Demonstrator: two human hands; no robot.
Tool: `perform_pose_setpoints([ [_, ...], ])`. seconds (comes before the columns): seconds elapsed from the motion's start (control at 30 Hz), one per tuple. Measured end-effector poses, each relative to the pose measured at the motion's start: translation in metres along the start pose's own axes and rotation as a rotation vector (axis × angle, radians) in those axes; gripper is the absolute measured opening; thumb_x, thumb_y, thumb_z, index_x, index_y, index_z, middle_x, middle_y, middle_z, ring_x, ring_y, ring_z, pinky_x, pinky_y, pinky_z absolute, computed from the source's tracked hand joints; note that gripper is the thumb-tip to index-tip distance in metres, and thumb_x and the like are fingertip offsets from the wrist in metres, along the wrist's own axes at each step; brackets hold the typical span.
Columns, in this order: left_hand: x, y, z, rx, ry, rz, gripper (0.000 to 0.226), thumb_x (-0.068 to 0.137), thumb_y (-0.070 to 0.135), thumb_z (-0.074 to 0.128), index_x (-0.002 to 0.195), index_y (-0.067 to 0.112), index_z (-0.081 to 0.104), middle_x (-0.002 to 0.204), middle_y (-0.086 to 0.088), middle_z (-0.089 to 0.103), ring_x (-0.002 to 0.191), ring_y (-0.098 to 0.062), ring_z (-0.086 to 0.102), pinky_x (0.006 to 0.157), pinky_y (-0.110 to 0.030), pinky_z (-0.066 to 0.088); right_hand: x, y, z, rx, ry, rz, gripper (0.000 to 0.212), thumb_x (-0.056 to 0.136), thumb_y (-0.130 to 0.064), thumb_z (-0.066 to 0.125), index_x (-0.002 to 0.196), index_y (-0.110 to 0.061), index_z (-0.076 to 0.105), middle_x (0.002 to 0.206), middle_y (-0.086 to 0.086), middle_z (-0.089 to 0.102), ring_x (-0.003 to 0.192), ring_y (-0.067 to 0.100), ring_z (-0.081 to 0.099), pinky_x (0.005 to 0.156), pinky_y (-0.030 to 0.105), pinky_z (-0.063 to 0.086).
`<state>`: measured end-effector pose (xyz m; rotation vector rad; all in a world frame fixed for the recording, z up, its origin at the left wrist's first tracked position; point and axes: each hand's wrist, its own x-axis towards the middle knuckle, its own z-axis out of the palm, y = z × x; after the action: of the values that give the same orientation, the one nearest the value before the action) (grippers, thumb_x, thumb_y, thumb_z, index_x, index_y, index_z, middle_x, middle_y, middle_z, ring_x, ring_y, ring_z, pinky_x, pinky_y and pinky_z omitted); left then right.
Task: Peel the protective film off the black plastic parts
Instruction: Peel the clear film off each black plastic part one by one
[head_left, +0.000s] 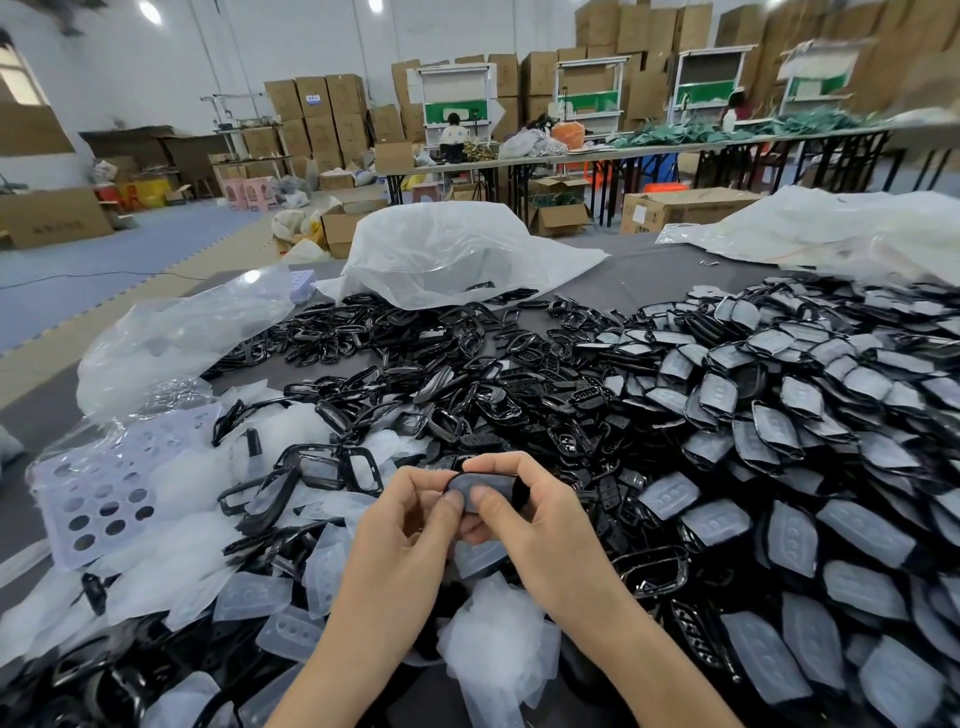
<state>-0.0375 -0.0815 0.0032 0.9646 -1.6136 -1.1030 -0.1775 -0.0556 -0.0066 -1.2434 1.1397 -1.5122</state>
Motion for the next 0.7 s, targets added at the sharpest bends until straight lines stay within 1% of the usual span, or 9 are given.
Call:
perform_pose_setpoints([
  [0.07, -0.0025, 0.0004, 0.001, -0.02, 0.002, 0.004, 0.025, 0.1, 0.004, 0.052, 0.097, 0.024, 0.067, 0.08, 0.005, 0.073, 0.076, -0.006, 0.071, 0.068, -0.014, 0.052, 0.0002, -0.0001, -0.0011, -0.003, 0.019, -0.002, 0.021, 0.098, -0.004, 0.059, 0.106, -0.021, 0.067, 0.09, -0.003, 0.076, 0.075, 0.015, 0.074, 0.07, 0.021, 0.057],
  [0.13, -0.0043, 0.0019, 0.0015, -0.017, 0.005, 0.009, 0.033, 0.101, 0.006, 0.048, 0.097, 0.032, 0.069, 0.086, 0.006, 0.075, 0.08, -0.007, 0.072, 0.068, -0.013, 0.052, 0.0003, -0.0006, -0.0023, 0.007, 0.03, -0.002, 0.02, 0.098, -0.004, 0.059, 0.106, -0.021, 0.067, 0.09, -0.003, 0.076, 0.076, 0.017, 0.074, 0.069, 0.021, 0.057],
  [0.23, -0.0035, 0.0017, 0.0032, 0.015, 0.03, 0.023, 0.031, 0.1, 0.012, 0.053, 0.093, 0.039, 0.067, 0.084, 0.004, 0.074, 0.077, -0.011, 0.072, 0.066, -0.017, 0.055, -0.0002, -0.002, -0.0023, 0.025, 0.016, 0.001, 0.02, 0.098, -0.004, 0.06, 0.105, -0.021, 0.068, 0.09, -0.003, 0.077, 0.075, 0.015, 0.075, 0.068, 0.019, 0.057],
  [0.27, -0.0029, 0.0013, 0.0037, 0.031, 0.042, 0.025, 0.028, 0.098, 0.012, 0.056, 0.092, 0.038, 0.067, 0.083, 0.004, 0.074, 0.075, -0.012, 0.072, 0.065, -0.017, 0.055, -0.0007, -0.0022, -0.0017, 0.032, 0.006, 0.003, 0.02, 0.098, -0.004, 0.06, 0.105, -0.021, 0.068, 0.09, -0.003, 0.077, 0.076, 0.015, 0.075, 0.068, 0.019, 0.057],
  [0.4, -0.0008, 0.0014, 0.0041, -0.008, 0.042, 0.027, 0.018, 0.096, 0.006, 0.058, 0.093, 0.02, 0.067, 0.079, 0.004, 0.074, 0.07, -0.006, 0.07, 0.063, -0.011, 0.051, -0.0008, -0.004, -0.0011, 0.09, -0.005, 0.006, 0.019, 0.099, -0.005, 0.058, 0.107, -0.02, 0.068, 0.093, 0.001, 0.077, 0.079, 0.021, 0.075, 0.071, 0.024, 0.059],
  [0.43, -0.0004, 0.002, 0.004, -0.01, 0.047, 0.03, 0.017, 0.096, 0.006, 0.058, 0.093, 0.02, 0.067, 0.079, 0.004, 0.074, 0.07, -0.006, 0.07, 0.063, -0.012, 0.051, -0.0005, -0.0044, -0.0013, 0.116, -0.001, 0.01, 0.018, 0.1, -0.006, 0.057, 0.109, -0.019, 0.067, 0.094, 0.003, 0.078, 0.079, 0.022, 0.075, 0.071, 0.025, 0.059],
  [0.5, -0.0004, 0.0023, 0.0044, 0.01, 0.063, 0.048, 0.023, 0.097, 0.009, 0.057, 0.091, 0.028, 0.068, 0.08, 0.005, 0.074, 0.071, -0.007, 0.069, 0.064, -0.015, 0.052, 0.0002, -0.0043, -0.002, 0.166, 0.015, 0.03, 0.017, 0.101, -0.007, 0.055, 0.11, -0.017, 0.065, 0.095, 0.005, 0.078, 0.078, 0.022, 0.075, 0.071, 0.025, 0.059],
  [0.6, -0.0008, 0.0024, 0.0051, 0.061, 0.084, 0.074, 0.036, 0.098, 0.011, 0.055, 0.087, 0.044, 0.066, 0.078, 0.01, 0.072, 0.066, -0.009, 0.064, 0.059, -0.017, 0.05, 0.0006, -0.003, -0.0021, 0.269, 0.017, 0.075, 0.016, 0.103, -0.007, 0.052, 0.11, -0.01, 0.065, 0.095, 0.008, 0.077, 0.075, 0.021, 0.073, 0.07, 0.025, 0.059],
  [0.7, -0.0009, 0.0007, 0.0046, 0.087, 0.104, 0.089, 0.038, 0.098, 0.013, 0.056, 0.088, 0.048, 0.064, 0.076, 0.011, 0.07, 0.065, -0.02, 0.06, 0.055, -0.019, 0.047, 0.001, -0.0022, -0.002, 0.354, 0.004, 0.114, 0.019, 0.104, -0.006, 0.047, 0.11, -0.007, 0.065, 0.097, 0.012, 0.077, 0.077, 0.023, 0.073, 0.071, 0.025, 0.058],
])
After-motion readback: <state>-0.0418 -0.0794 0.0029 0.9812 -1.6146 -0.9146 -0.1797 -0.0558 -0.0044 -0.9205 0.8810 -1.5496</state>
